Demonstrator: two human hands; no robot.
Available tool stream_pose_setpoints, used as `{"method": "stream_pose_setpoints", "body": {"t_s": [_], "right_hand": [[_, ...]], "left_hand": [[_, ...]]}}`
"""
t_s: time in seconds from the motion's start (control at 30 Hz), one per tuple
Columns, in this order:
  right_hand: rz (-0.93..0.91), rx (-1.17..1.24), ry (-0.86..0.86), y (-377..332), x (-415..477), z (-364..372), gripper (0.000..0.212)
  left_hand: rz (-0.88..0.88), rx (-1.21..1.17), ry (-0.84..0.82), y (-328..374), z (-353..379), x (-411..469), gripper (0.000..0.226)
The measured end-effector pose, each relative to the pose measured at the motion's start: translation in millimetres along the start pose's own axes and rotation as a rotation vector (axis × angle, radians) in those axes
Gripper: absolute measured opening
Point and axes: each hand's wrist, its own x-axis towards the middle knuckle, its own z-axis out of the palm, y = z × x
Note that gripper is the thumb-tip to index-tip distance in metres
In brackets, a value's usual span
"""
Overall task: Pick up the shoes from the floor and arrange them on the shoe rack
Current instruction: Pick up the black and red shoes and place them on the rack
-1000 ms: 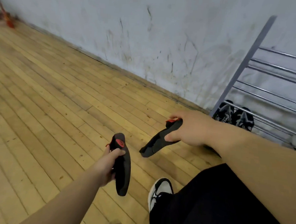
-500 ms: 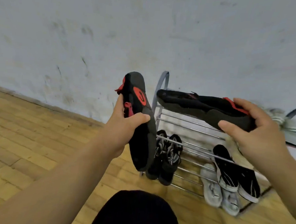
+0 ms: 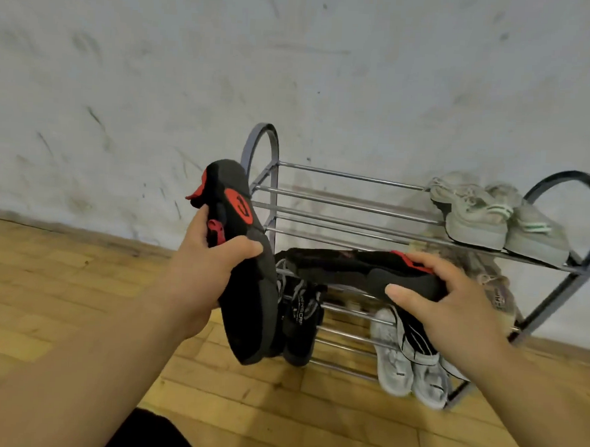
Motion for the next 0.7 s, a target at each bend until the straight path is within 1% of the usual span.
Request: {"method": "stream_pose_setpoints", "body": {"t_s": [0.07,0.13,0.23,0.37,0.43,0.53,0.57,0.63,0.7], "right_hand": [[0.028,0.044,0.093,8,11,23,0.046],[0.055,0.040,0.186,21,24,49,0.051],[0.122,0.061,0.292,38,49,81,0.055],[0.187,0.066,0.369,51,78,110,0.065],[0.208,-0.031,0.324,60,80,124,0.072],[0.178,-0.305,0.127,72,67,150,0.087],[0.167,-0.371,0.092,76,65,156,0.091],[0.120,-0.412,0.090,79,66,159,0.092],[0.060,-0.404,0.100,76,71,155,0.094]], "left_hand": [[-0.074,-0.046,0.034,-5,-3,4,0.055],[-0.109,-0.066,0.069,-8,-4,9,0.054],[-0.132,-0.057,0.071,-15,-2,15,0.058],[-0.127,-0.050,0.042,-23,-3,23,0.060],[-0.111,-0.010,0.019,-27,-5,26,0.060],[-0.078,0.049,-0.014,-31,-12,29,0.061],[-0.074,0.057,-0.024,-32,-14,30,0.063],[-0.073,0.071,-0.045,-33,-19,32,0.068],[-0.076,0.090,-0.061,-33,-23,32,0.075]]}}
